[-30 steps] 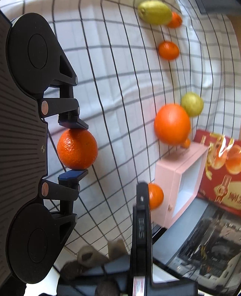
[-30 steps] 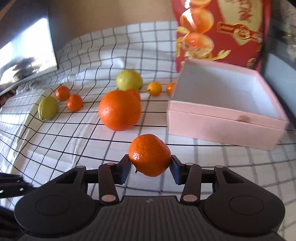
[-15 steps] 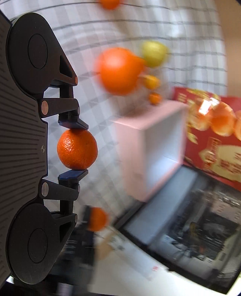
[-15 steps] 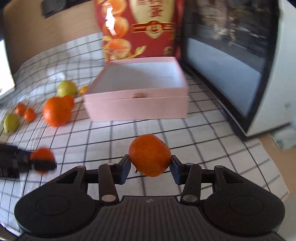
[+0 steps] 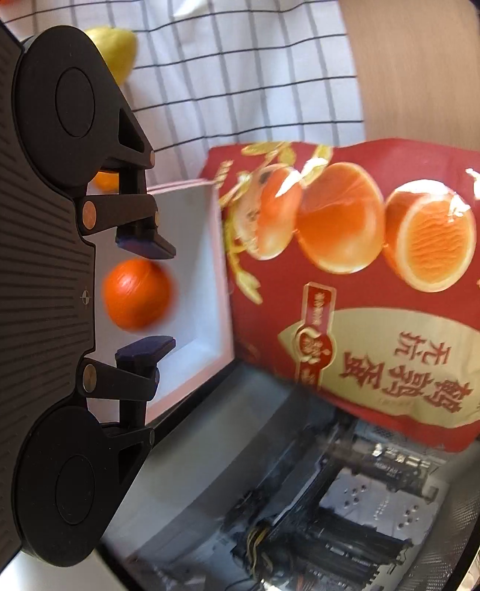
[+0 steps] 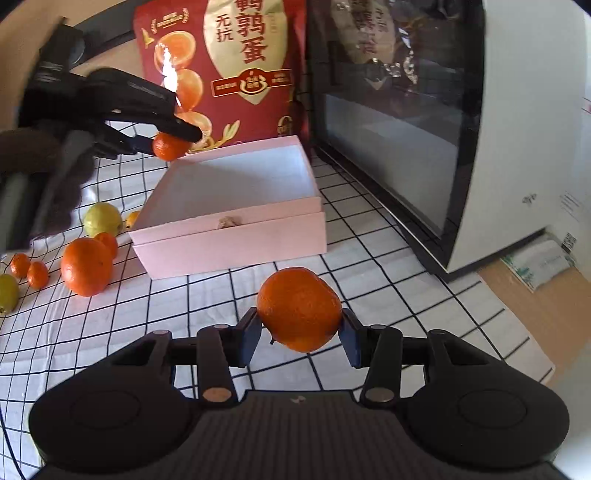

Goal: Organize fruits
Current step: 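Lower the left gripper's tangerine into the pink box and open it while the right gripper carries its tangerine, then lower the tangerine into the pink box and open the right gripper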

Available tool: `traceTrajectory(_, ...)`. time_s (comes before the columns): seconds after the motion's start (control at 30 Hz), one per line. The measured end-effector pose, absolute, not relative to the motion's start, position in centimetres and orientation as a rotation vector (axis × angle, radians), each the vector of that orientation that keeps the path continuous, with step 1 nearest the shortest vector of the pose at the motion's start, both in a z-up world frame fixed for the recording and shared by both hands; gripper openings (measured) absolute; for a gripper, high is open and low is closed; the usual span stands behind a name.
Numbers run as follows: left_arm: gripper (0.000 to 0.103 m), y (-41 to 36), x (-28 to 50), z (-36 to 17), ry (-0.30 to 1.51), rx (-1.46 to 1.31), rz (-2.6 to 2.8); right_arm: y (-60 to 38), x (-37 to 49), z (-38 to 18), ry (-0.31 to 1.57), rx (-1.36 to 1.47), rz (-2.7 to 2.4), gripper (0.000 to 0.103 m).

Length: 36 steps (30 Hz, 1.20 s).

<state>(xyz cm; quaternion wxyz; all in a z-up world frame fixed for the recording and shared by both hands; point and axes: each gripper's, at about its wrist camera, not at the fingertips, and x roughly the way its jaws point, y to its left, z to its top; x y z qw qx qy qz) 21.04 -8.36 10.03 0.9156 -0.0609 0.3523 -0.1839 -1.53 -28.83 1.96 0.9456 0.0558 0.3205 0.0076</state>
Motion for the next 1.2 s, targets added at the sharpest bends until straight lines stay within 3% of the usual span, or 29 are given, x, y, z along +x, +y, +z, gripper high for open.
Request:
traceTrajectory(0.33,0.051,-2.7,11.3,10.9,0.608,-0.177,-0.451,-28.9,-0.6,1.9,0.687,0.108,0.022,0.045)
traceTrajectory(0.6,0.051,7.9,1.3,7.6,0.688,-0.25,-0.188,-26.0,6.5,7.8,0.614,0.052,0.153,0.045)
traceTrajectory(0.83,0.05,14.9,-4.1,5.9,0.719,-0.475,0.167,-22.4,17.3,8.3,0.769,-0.01,0.173,0.045)
traceTrajectory(1.07,0.05,16.5,-5.0,5.3,0.749,-0.471,0.204,-19.2,22.9,6.4,0.873,0.03,0.185,0.046)
traceTrajectory(1.2,0.05,16.6,-5.8,4.6,0.768,-0.452,0.197,-17.8,22.0,7.2,0.817,-0.02,0.165,0.068)
